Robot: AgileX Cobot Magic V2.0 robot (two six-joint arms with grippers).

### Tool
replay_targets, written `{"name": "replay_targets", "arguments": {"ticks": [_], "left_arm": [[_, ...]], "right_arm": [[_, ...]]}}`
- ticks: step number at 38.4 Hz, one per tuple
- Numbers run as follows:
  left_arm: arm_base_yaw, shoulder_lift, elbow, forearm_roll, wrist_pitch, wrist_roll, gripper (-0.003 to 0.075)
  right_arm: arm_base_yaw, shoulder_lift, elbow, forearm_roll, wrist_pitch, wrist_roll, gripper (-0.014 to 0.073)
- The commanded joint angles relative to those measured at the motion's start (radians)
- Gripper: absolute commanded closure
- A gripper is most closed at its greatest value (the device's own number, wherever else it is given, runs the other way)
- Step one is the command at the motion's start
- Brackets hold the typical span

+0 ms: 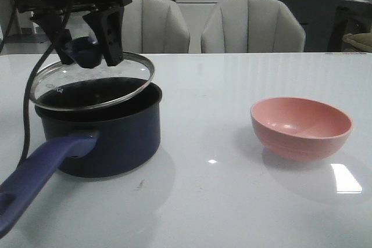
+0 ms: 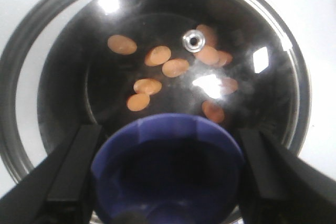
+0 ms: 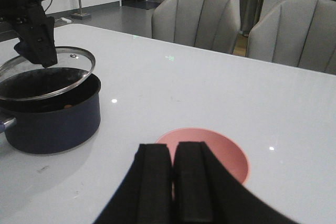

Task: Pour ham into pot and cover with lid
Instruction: 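Carry the glass lid over the saucepan and lower it onto the rim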

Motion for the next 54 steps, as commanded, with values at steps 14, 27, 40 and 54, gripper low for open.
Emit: {"name": "replay_targets", "arguments": {"ticks": [14, 27, 40, 54], "left_arm": [[-0.020, -0.052, -0.029, -0.010, 0.022, 0.007, 0.0459], [-0.022, -0.024, -0.029, -0.010, 0.022, 0.007, 0.0459], [-0.020, -0.015, -0.029, -0.010, 0.022, 0.007, 0.0302], [-0.022, -0.015, -0.029, -0.010, 0.022, 0.007, 0.0155]], "right_arm": [[0.003, 0.005, -0.029, -0.003, -0.073, -0.005, 0.0425], [0.003, 0.005, -0.029, -0.003, -0.073, -0.005, 0.0425], [0.003, 0.005, -0.029, -0.003, -0.073, -0.005, 0.0425], [0.003, 0.005, -0.029, -0.003, -0.073, -0.005, 0.0425]]}}
